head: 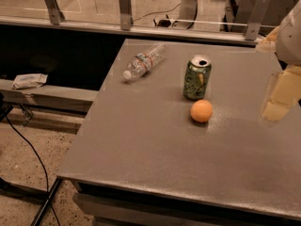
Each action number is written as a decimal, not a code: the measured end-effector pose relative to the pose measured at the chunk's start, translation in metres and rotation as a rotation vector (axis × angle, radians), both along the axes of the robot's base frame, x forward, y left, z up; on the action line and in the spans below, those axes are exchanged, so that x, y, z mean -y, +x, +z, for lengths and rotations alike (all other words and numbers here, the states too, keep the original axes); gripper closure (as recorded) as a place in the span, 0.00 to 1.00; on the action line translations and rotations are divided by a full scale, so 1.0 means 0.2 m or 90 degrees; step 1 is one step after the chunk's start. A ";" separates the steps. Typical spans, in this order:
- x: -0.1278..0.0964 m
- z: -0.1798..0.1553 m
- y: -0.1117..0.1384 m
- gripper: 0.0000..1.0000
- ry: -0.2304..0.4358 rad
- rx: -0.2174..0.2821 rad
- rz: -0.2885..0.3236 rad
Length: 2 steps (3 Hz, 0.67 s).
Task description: Pick orange
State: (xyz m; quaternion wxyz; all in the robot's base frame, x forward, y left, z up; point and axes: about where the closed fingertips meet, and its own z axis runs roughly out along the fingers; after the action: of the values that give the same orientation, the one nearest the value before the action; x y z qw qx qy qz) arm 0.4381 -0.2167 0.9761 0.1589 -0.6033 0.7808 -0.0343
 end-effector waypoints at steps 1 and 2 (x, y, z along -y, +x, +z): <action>0.00 0.00 0.00 0.00 0.000 0.000 0.000; -0.01 -0.02 0.00 0.00 0.016 0.004 -0.010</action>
Offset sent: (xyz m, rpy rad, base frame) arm 0.0009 0.0022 -0.0108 0.0403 0.0150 -0.0258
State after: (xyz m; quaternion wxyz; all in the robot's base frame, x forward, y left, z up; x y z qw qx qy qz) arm 0.4387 -0.2142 0.9724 0.1682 -0.5952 0.7853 -0.0277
